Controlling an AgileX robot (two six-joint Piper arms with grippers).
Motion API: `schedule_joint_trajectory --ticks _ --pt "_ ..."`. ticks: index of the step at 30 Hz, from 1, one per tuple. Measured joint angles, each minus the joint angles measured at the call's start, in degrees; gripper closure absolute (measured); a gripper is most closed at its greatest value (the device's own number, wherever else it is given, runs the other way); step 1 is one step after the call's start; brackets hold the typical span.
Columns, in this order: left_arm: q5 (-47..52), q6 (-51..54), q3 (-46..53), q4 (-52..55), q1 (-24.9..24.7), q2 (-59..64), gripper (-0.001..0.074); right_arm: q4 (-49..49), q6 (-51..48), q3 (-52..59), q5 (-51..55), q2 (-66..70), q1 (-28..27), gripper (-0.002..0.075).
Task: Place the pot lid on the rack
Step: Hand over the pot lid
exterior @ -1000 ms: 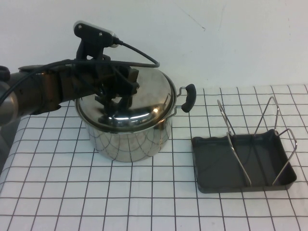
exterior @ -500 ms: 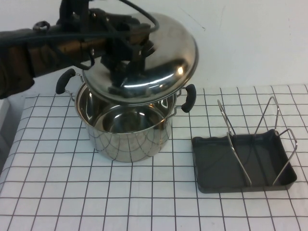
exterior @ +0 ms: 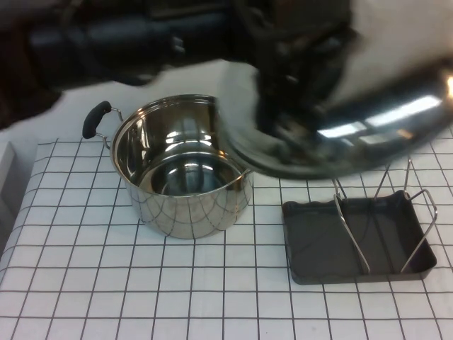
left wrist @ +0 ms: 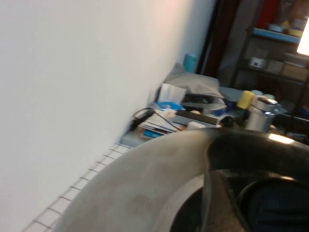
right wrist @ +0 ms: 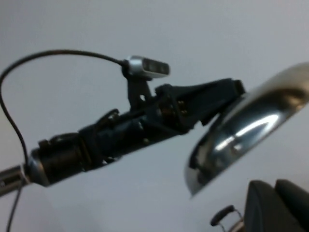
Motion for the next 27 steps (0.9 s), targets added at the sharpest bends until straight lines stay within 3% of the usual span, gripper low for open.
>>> schedule_joint_trajectory --ticks 3,8,11,15,27 --pt "-2.0 -0.1 0.0 0.0 -5.8 -0.1 0.0412 5.4 -0.4 0.0 -0.3 1.0 0.0 0.0609" --pt "-7.4 1.0 0.0 0.5 -14.6 0.2 0.0412 9.9 5.8 -0.1 -2.4 2.9 0.0 0.0273" --pt "-10.8 3.5 0.0 0.5 -17.8 0.2 0.0412 10.3 7.7 -0.1 -4.4 3.5 0.0 0.0132" --pt "-12.6 4.9 -1.5 0.5 -18.9 0.2 0.0412 10.3 8.4 -0.1 -8.8 4.1 0.0 0.0078" --pt "-12.5 0.8 -5.2 -0.1 -20.5 0.4 0.0412 12.8 8.6 1.1 -13.8 7.1 0.0 0.0066"
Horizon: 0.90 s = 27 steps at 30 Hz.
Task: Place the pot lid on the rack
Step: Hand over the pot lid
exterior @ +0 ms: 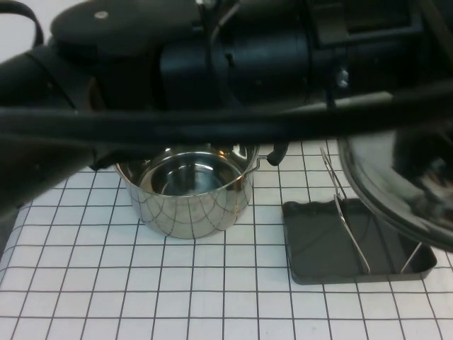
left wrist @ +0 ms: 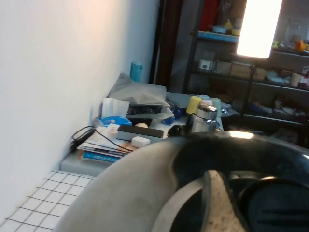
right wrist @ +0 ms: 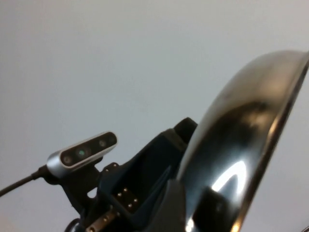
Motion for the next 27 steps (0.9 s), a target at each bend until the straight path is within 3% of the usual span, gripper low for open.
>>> schedule_joint_trajectory --ticks 6,9,12,14,17,19,21,23,27 --pt "0.8 0.4 0.0 -0.1 -4.3 2.4 0.0412 4.8 -5.2 0.1 2.3 2.6 0.0 0.0068" --pt "0.8 0.4 0.0 -0.1 -5.8 3.8 0.0412 5.1 -8.2 0.1 2.2 2.8 0.0 0.0109" --pt "1.0 0.2 0.0 -0.1 -6.1 4.6 0.0412 5.3 -10.0 0.1 2.2 2.8 0.0 0.0243" --pt "0.6 0.1 0.0 -0.1 -6.1 4.7 0.0412 5.8 -12.2 0.1 2.1 2.8 0.0 0.0398" --pt "-0.1 0.9 0.0 -0.6 -6.1 4.8 0.0411 7.4 -15.2 0.1 2.9 2.8 0.1 0.0522" --pt "-0.1 1.0 0.0 -0.7 -6.1 5.1 0.0409 7.7 -17.4 0.1 3.4 2.8 0.1 0.0601" --pt "0.8 0.8 0.0 -1.1 -6.0 5.6 0.0409 7.7 -18.8 0.1 3.4 2.8 0.2 0.0602" --pt "1.2 -0.5 -0.1 -1.2 -5.9 6.1 0.038 7.3 -20.6 0.1 3.4 2.8 0.2 0.0602" --pt "2.6 -3.5 -0.1 -1.2 -5.9 7.2 0.0202 6.2 -22.6 0.3 2.1 2.8 0.2 0.0603"
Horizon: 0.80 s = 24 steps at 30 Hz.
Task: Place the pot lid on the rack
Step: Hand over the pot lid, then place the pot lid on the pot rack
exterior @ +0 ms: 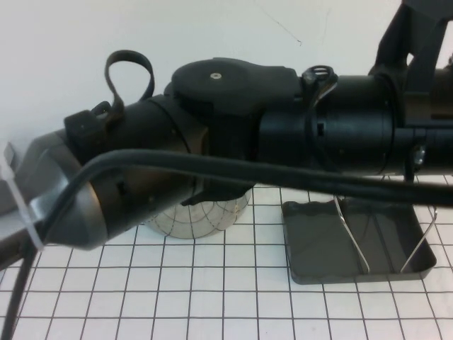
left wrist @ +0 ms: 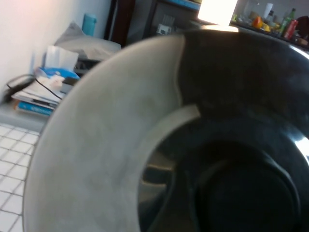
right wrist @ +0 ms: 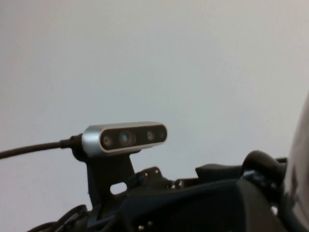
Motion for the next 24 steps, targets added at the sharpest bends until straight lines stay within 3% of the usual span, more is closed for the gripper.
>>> schedule_joint_trajectory --ticks 4,12,16,21,24 --pt "0.5 -1.2 0.0 1.7 0.0 0.4 0.0129 0.0 -1.1 0.0 -1.3 0.0 0.0 0.0603" --pt "2.6 -9.9 0.0 25.8 3.9 -2.0 0.0136 0.0 -8.4 0.0 -3.3 0.0 0.0 0.0603" --pt "5.9 -18.4 0.0 33.4 7.3 -4.0 0.0282 0.0 -12.0 0.0 -3.5 0.1 0.0 0.0603" --pt "14.0 -29.5 0.0 42.8 13.5 -7.1 0.0629 0.0 -13.4 0.0 1.4 4.3 0.0 0.0603" --pt "20.7 -33.8 0.0 45.7 17.1 -9.5 0.0703 -0.1 -13.9 0.0 8.2 10.5 0.0 0.0603"
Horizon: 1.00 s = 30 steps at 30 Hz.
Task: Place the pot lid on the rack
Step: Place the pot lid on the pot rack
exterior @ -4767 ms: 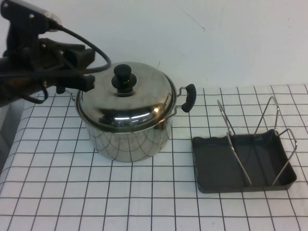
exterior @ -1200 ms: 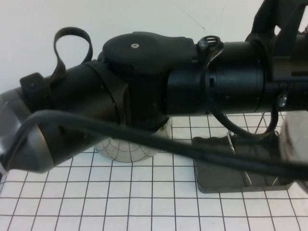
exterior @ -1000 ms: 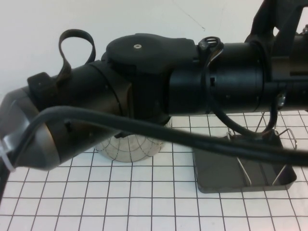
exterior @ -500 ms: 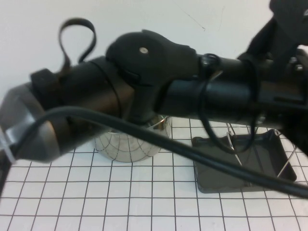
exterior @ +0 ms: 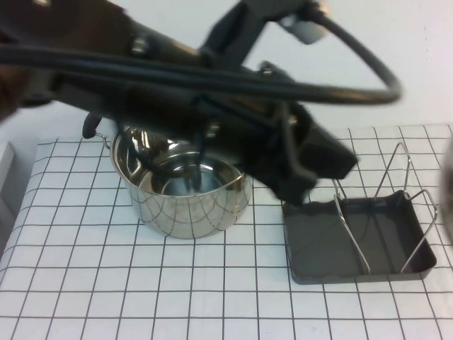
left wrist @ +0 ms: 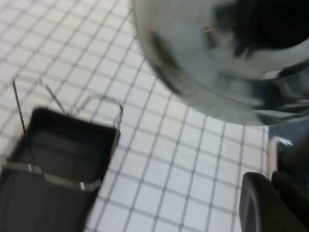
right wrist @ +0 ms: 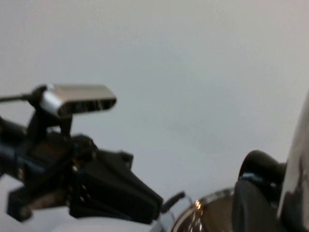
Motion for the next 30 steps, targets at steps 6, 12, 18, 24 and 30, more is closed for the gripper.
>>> schedule_joint_trajectory --ticks 6,12,18,24,30 --pt "10.1 -6.3 0.0 6.3 2.3 -5.0 0.0731 -1.7 -10.1 -3.9 9.5 17.0 0.0 0.0603" --pt "12.2 -11.8 2.7 12.4 2.3 -11.2 0.0735 -1.7 -16.1 -11.5 12.1 33.1 0.0 0.0603" --pt "8.3 -13.0 11.3 13.4 2.3 -19.2 0.0736 -1.7 -21.2 -14.5 16.4 45.4 1.4 0.0603" --pt "0.7 -13.1 19.5 13.9 2.3 -26.2 0.0736 -1.7 -27.2 -14.6 10.4 50.2 6.5 0.0603" --pt "-2.0 -13.2 24.2 14.1 2.3 -28.3 0.0736 -1.7 -31.7 -14.6 5.8 53.5 8.8 0.0603"
